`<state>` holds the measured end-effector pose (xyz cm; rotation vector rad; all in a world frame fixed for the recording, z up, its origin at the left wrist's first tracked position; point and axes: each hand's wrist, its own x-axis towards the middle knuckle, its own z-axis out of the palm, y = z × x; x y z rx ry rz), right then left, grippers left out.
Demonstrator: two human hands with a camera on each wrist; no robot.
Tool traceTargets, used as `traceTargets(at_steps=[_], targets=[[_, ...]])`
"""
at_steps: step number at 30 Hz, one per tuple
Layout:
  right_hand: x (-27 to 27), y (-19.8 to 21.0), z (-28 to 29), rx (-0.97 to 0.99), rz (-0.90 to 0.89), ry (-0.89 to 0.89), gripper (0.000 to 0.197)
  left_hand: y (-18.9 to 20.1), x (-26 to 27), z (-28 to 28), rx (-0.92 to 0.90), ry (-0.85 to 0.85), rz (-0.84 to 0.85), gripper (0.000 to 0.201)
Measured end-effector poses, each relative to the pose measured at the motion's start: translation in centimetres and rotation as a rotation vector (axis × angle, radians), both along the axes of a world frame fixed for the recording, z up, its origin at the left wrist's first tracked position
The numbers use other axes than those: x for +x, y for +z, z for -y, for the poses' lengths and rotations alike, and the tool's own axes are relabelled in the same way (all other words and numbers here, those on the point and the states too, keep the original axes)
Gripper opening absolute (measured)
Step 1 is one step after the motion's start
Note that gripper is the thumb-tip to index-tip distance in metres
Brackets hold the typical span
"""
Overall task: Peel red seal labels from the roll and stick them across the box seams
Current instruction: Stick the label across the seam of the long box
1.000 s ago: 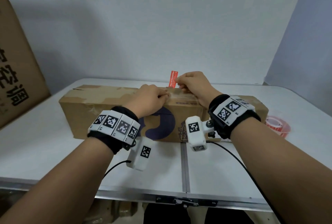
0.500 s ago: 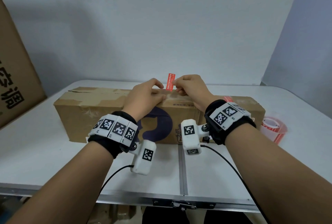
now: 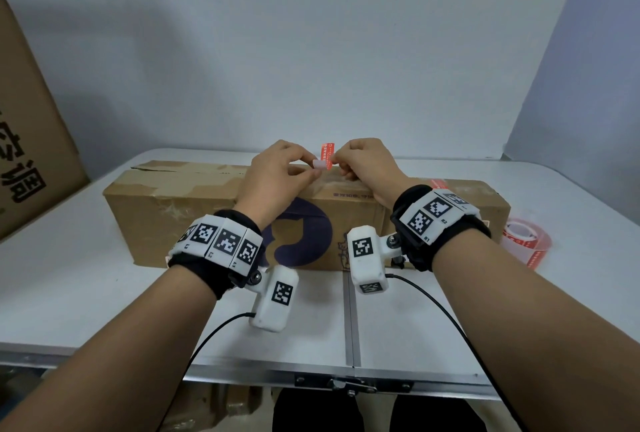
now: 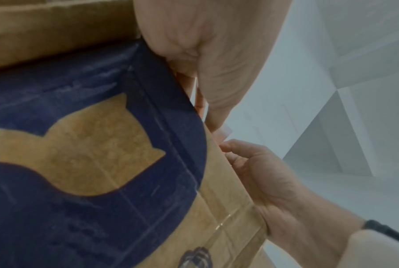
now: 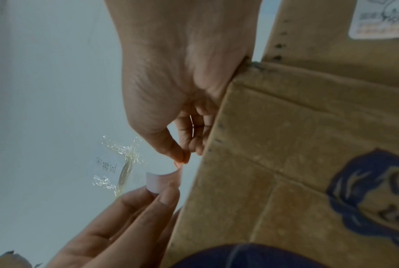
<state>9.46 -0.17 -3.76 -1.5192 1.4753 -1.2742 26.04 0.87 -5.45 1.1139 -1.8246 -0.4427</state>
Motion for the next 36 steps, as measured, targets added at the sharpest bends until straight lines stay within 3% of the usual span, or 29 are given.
traceTargets(at_steps=[6, 19, 28, 31, 36], targets=[[0.2, -0.2, 0.2, -0.044, -0.205, -0.024, 0.008, -0.1, 0.4, 0.0, -0.065, 0.045, 0.224, 0.013], [-0.3, 0.4, -0.1, -0.020, -0.447, 0.093, 0.015, 0.5, 1.1, -0.7, -0.010, 0.014, 0.266, 0.014], [-0.1, 0.6, -0.5, -0.001, -0.506, 0.120, 0.031, 0.7, 1.4, -0.6, -0.010, -0.032, 0.331, 0.019], [0.0, 0.6, -0.5, 0.007, -0.525, 0.116, 0.027, 0.8, 1.3, -0.8, -0.012, -0.054, 0.344, 0.020], [0.2, 0.4, -0.4, -0.013, -0.597, 0.091, 0.005, 1.1, 1.3, -1.1, 0.009, -0.067, 0.365, 0.021]])
